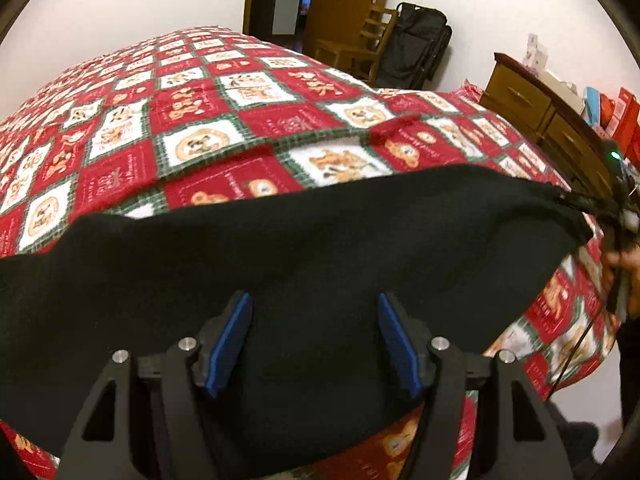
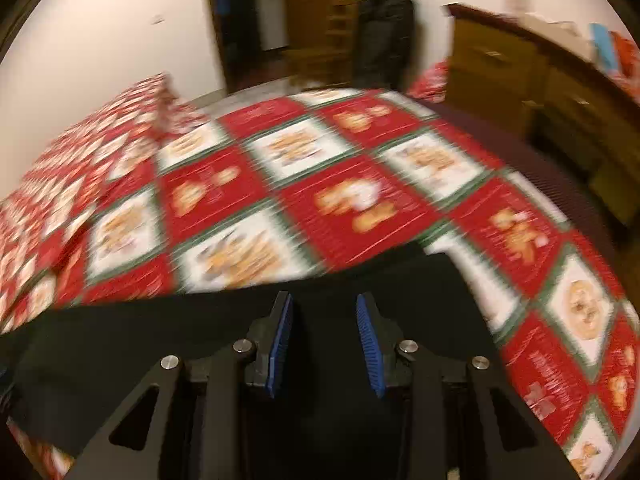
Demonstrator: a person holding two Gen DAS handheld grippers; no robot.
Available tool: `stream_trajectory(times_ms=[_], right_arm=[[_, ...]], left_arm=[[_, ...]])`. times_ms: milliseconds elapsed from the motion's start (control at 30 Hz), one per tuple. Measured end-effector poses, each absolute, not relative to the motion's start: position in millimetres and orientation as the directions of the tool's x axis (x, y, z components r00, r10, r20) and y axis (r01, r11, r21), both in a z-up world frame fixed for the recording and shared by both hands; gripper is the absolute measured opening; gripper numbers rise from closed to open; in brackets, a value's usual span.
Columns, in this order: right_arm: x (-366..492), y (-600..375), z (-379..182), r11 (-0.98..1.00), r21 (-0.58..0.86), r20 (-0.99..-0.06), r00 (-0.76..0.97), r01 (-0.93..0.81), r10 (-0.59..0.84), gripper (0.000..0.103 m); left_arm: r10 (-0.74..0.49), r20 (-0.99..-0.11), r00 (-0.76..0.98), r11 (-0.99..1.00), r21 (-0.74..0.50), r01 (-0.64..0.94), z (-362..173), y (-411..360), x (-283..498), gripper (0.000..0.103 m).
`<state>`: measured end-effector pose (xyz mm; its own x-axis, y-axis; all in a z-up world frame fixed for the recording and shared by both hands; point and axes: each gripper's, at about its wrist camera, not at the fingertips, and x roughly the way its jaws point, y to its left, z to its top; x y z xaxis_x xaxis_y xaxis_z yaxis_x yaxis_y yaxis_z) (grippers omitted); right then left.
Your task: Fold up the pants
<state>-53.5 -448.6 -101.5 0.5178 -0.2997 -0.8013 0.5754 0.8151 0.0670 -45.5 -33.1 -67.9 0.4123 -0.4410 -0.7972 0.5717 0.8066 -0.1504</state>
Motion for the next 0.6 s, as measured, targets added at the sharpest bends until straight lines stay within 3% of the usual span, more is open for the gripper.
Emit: stream_trajectory(times_ms=[100,167,233,300,400,500,600], right_arm=[[-48,-429,-77,0.841,0.152,-0.739,0.624,0.519,-0.252,0.036],[-38,-394,-57,0.907,0.194,-0.693,0.707,0.374,-0.143,0.048],[-21,-349,-41,0.948,0.254,-0.643,0.766,0.189,0.02,0.069],[2,-295,-35,0.945,0.325,-0.611,0.757,-0.029,0.233,0.07],[44,-208,-45,0.84,0.443,-0.582,0.612,-0.312,0.535,0.07],[70,-127,-61,0.775,0.429,-0.615,0.478,-0.465,0.627,0.07],[90,-67,-77,0.752,0.371,-0.667,0.408,-0.545,0.624,0.07]], left_arm=[[-0.442,-0.785,0.435,0.821,-0.158,0.549,-60,-12,-44,0.068],[-0.435,-0.763,0.478,0.848,-0.169,0.502,-49,20,-40,0.068],[-0.394,-0.737,0.549,0.891,-0.159,0.426,-39,60,-32,0.068],[-0.321,-0.722,0.612,0.934,-0.134,0.332,-33,98,-22,0.068],[-0.157,-0.716,0.68,0.987,-0.083,0.141,-32,155,1,0.068],[-0.018,-0.728,0.685,0.997,-0.065,-0.043,-46,196,23,0.068],[0.065,-0.766,0.64,0.989,-0.038,-0.146,-66,211,33,0.068]])
